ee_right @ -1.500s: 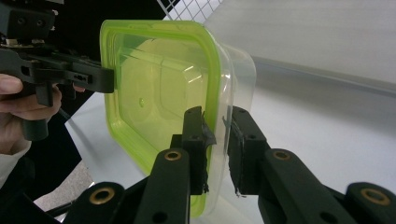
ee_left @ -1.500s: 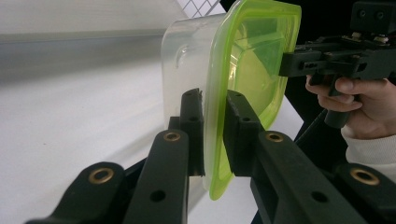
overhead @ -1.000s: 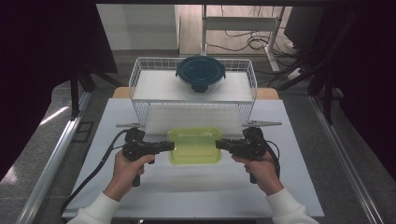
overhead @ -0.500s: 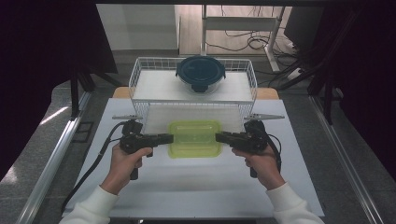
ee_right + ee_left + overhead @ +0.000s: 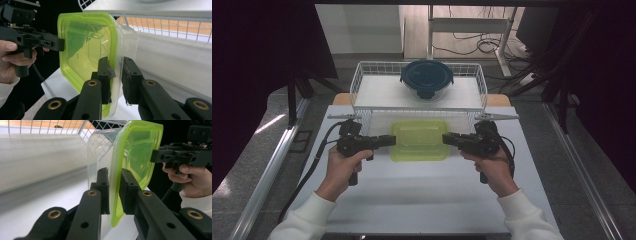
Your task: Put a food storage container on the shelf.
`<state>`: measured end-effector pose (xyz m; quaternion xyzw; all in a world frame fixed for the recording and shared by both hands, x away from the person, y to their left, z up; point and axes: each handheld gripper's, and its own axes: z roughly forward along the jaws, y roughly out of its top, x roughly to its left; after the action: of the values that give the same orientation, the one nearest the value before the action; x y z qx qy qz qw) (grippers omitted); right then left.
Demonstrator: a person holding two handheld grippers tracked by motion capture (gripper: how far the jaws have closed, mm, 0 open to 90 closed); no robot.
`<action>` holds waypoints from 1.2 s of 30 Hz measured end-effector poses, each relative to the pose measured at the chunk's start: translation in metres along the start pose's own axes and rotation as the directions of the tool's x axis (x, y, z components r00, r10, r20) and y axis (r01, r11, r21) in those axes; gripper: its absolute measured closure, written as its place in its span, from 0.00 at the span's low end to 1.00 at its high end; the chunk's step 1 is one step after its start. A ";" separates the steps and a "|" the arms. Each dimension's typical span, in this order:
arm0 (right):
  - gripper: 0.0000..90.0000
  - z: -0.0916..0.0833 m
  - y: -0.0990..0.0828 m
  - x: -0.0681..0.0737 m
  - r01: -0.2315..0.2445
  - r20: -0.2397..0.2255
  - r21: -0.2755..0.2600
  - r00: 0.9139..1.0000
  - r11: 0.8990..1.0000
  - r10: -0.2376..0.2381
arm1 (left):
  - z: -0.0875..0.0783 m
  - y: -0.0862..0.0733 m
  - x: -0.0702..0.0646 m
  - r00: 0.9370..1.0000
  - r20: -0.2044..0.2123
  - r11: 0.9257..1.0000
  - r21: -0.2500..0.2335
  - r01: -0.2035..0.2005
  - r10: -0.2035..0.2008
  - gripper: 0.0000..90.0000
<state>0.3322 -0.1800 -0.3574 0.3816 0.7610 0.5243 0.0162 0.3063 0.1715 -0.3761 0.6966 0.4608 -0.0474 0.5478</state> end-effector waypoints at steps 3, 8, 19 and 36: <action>0.86 -0.001 0.004 0.001 0.005 0.001 -0.005 1.000 1.000 -0.005 | -0.002 0.004 -0.002 1.000 0.001 1.000 -0.002 0.002 -0.002 0.89; 0.86 -0.001 0.010 0.002 0.007 -0.001 -0.012 1.000 1.000 -0.007 | -0.004 0.010 -0.003 1.000 -0.005 1.000 -0.006 -0.007 0.007 0.89; 0.86 -0.003 0.020 0.001 0.007 -0.005 -0.025 1.000 1.000 -0.007 | -0.005 0.022 -0.004 1.000 -0.003 1.000 -0.009 -0.011 0.011 0.89; 0.87 -0.008 0.065 -0.002 0.020 0.010 -0.072 1.000 0.997 -0.020 | -0.007 0.074 -0.009 0.999 -0.015 0.998 -0.040 -0.046 0.046 0.90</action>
<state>0.3669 -0.1770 -0.3023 0.3757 0.7454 0.5494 0.0388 0.3493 0.1741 -0.3151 0.6960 0.4494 -0.0205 0.5596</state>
